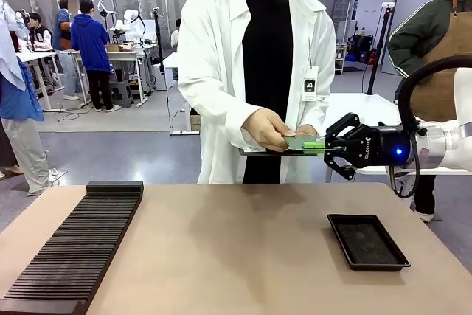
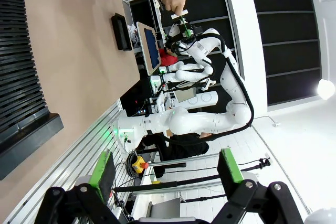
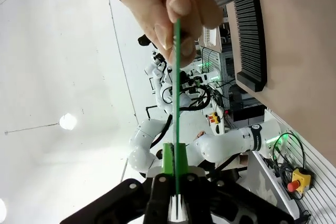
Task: Inspect the PCB.
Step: Pick up the Blank PCB that the human is holding.
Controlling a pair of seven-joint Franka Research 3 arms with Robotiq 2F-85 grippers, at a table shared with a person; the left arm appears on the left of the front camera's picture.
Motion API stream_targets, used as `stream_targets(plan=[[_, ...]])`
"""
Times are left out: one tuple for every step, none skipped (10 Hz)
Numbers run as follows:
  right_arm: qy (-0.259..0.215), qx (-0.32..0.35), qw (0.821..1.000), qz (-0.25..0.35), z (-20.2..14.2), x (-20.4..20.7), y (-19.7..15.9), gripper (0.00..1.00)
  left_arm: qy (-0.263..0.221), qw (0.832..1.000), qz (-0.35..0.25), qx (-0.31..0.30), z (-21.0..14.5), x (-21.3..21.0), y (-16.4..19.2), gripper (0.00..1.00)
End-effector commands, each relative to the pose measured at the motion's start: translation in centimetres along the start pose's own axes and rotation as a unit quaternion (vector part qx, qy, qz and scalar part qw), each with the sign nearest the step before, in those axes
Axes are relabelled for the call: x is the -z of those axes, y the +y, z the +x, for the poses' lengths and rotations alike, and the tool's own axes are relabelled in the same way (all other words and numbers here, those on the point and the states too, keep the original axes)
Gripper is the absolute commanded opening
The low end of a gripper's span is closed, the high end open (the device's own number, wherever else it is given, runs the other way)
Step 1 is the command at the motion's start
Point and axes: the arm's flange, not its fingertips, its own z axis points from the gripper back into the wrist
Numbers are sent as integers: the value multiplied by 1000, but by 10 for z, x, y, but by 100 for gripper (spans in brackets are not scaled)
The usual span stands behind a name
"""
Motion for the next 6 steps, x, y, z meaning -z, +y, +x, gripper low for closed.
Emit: stream_targets(plan=[[-2, -5, 1000, 13, 2, 4, -2, 0, 1, 1000, 6, -5, 1, 0, -5, 100], [-5, 0, 1000, 12, 3, 4, -4, 0, 1, 1000, 6, -5, 1, 0, -5, 100], [0, -2, 1000, 11, 4, 4, -5, 0, 1, 1000, 6, -5, 1, 0, -5, 100], [0, 2, 1000, 0, 1, 0, -2, 0, 1, 1000, 6, -5, 1, 0, -5, 100], [0, 2, 1000, 0, 1, 0, -2, 0, 1, 1000, 6, -5, 1, 0, -5, 100], [0, 2, 1000, 0, 1, 0, -2, 0, 1, 1000, 6, -5, 1, 0, -5, 100]])
